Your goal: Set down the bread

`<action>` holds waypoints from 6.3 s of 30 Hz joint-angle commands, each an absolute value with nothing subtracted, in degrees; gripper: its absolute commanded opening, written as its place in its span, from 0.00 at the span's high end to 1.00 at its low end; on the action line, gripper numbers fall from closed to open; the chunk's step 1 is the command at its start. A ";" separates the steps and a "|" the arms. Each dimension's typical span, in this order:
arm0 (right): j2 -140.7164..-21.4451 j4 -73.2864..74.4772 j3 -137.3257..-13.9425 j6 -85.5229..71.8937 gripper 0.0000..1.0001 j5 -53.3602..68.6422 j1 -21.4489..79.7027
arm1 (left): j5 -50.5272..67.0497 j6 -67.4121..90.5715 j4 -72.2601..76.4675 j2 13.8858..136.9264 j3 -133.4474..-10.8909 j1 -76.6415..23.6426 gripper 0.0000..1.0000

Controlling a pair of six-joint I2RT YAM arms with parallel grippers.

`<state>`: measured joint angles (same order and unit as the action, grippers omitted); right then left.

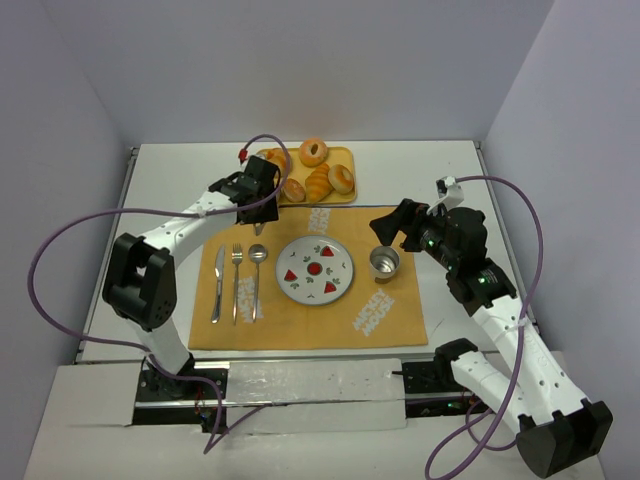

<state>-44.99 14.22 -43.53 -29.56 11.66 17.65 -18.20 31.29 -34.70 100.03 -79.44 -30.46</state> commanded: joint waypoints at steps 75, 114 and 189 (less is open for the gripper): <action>-46.05 12.22 -43.33 -29.09 0.00 10.02 18.02 | -22.59 47.81 -38.32 74.36 -57.30 -67.76 0.57; -46.14 11.25 -43.42 -29.79 0.00 11.25 18.02 | -33.58 49.31 -43.96 70.31 -67.23 -62.42 0.40; -46.14 10.90 -43.15 -29.36 0.00 13.18 18.02 | -19.07 29.44 -34.01 114.18 -95.01 1.76 0.16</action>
